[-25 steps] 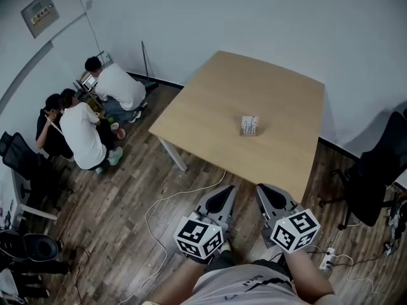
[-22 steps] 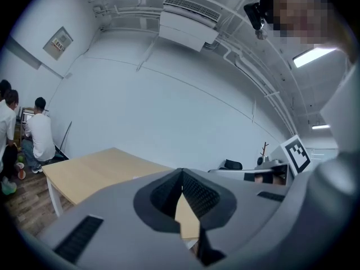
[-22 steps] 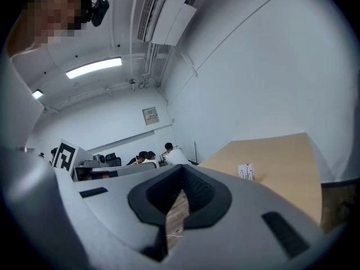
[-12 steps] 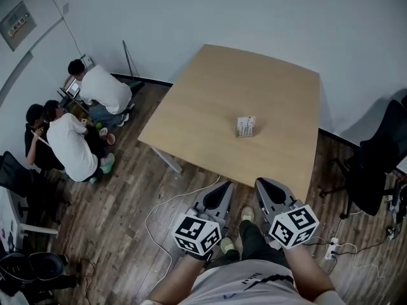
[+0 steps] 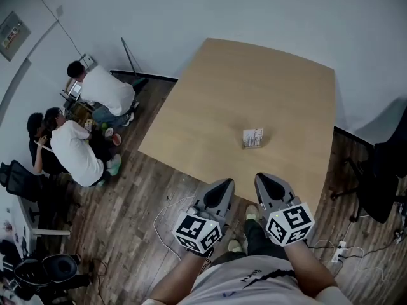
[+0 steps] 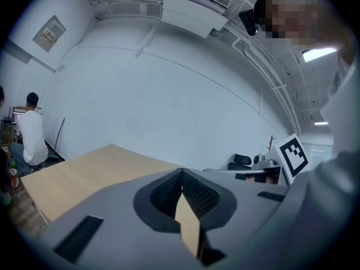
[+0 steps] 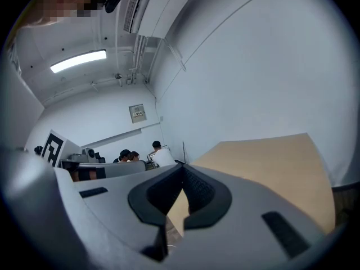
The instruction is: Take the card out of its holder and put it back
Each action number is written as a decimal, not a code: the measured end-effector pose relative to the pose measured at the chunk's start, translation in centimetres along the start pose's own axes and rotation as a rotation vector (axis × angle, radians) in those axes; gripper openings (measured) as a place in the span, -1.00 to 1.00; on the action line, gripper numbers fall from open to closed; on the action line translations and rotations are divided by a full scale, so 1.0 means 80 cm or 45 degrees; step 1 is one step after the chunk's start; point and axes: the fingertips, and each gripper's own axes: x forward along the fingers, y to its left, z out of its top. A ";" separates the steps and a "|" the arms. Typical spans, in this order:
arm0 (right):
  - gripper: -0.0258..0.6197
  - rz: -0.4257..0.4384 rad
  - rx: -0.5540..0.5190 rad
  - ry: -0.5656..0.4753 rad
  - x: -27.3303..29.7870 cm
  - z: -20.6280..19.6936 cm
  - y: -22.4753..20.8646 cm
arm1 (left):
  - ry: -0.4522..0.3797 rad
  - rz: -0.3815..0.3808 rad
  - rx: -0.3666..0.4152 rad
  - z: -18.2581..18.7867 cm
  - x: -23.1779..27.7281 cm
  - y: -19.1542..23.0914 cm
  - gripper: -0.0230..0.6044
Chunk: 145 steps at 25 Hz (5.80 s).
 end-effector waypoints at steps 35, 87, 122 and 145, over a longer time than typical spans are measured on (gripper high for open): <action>0.11 -0.414 -0.042 0.005 0.207 -0.111 -0.208 | 0.112 -0.001 -0.029 -0.092 0.139 0.167 -0.89; 0.41 -0.508 -0.109 0.082 0.247 -0.123 -0.241 | 0.157 -0.008 -0.070 -0.128 0.148 0.187 -0.89; 0.40 -0.381 -0.111 -0.185 0.129 0.094 -0.139 | 0.071 -0.074 -0.019 0.006 0.089 0.104 -0.89; 0.40 -0.394 -0.187 -0.322 0.040 0.174 -0.061 | -0.040 -0.185 0.075 0.099 0.035 0.029 -0.89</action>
